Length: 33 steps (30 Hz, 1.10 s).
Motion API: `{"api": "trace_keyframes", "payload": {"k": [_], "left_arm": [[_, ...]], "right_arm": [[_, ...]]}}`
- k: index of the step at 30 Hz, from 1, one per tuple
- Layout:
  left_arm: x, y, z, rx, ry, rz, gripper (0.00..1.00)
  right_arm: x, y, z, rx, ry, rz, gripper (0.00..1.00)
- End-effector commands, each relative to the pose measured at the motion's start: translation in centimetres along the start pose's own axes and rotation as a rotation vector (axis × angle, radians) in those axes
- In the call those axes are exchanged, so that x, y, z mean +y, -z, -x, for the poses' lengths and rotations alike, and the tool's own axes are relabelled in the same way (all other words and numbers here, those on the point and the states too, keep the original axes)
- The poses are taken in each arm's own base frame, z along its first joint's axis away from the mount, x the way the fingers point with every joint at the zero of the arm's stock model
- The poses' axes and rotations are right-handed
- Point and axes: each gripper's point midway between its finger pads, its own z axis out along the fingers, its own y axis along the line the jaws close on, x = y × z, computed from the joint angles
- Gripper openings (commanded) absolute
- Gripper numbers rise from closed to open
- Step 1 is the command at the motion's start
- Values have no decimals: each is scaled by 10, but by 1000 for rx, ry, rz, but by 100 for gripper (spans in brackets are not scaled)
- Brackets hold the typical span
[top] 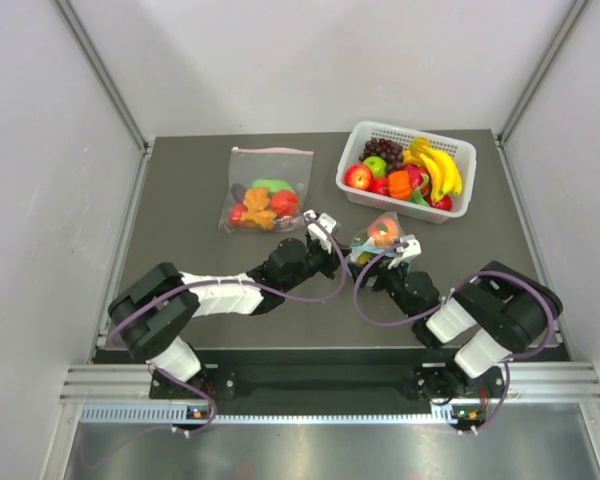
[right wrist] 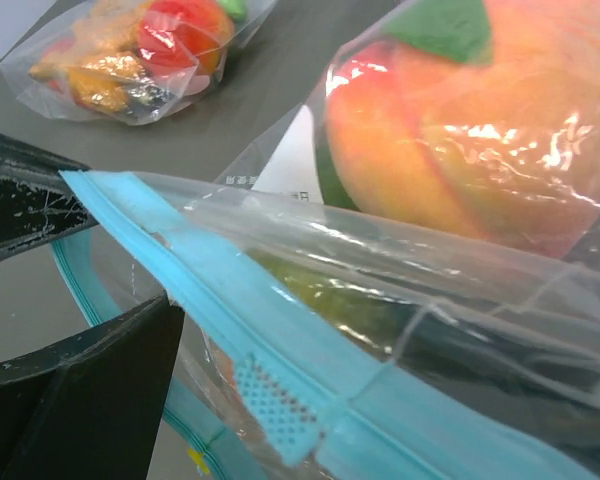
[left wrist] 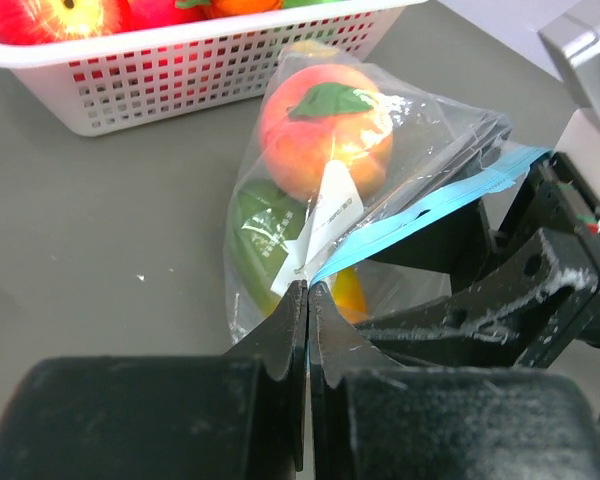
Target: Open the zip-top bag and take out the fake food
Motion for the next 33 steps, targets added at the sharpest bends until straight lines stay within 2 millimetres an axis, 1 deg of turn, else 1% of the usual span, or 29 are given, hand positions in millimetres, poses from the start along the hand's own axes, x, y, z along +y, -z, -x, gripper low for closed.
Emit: {"api": "trace_keyframes", "payload": {"k": [1,5,6,7,10,11,12,13,16,17,19,20,21,22,23,25,26,27,28,29,30,31,33], "left_arm": [[67,8,4,-48,-43,281,0],[73,11,2,-46,-41,301,0],[74,12,3,-52,-40,302,0],[73,13,5,-56,-38,298,0],[69,13,5,-54,-33,276,0],[68,14,5,-56,-32,273,0],[68,13,6,-56,-33,270,0],[66,13,5,-52,-34,263,0],[64,13,3,-47,-31,250,0],[63,12,5,-47,-31,245,0],[64,8,0,-30,-35,246,0],[65,5,2,-30,-37,253,0],[67,2,-4,-15,-41,257,0],[67,0,-5,-10,-45,259,0],[68,-4,-4,-8,-44,260,0],[68,-7,-6,-5,-45,259,0],[68,-7,-6,-6,-43,257,0],[67,-6,-5,-11,-41,255,0],[67,-6,-5,-11,-40,256,0],[68,-5,-5,-12,-40,258,0],[69,-5,-4,-11,-40,264,0],[70,-5,-4,-9,-43,270,0],[74,-5,-4,-4,-46,282,0]], "right_arm": [[-42,6,62,-280,-117,-181,88],[-57,8,60,-278,-126,-224,87],[-62,8,57,-270,-123,-242,86],[-64,7,56,-267,-120,-246,86],[-67,2,51,-248,-107,-256,78],[-67,-2,51,-249,-107,-254,71],[-68,-4,49,-241,-105,-255,68],[-66,-6,49,-239,-104,-241,60],[-63,-9,50,-238,-99,-225,47],[-63,-9,51,-239,-96,-223,39],[-56,-6,61,-276,-97,-188,31],[-56,-2,61,-274,-92,-183,25],[-53,-1,65,-286,-93,-172,24],[-50,-1,67,-288,-88,-158,25],[-50,2,70,-296,-87,-155,29],[-50,4,71,-300,-81,-159,33],[-51,5,71,-301,-77,-166,44],[-53,6,72,-304,-77,-173,50],[-54,7,73,-308,-78,-178,62],[-54,8,73,-309,-74,-179,67],[-52,8,74,-310,-69,-169,70],[-46,8,73,-302,-63,-140,74],[-44,8,75,-306,-67,-126,78]]}}
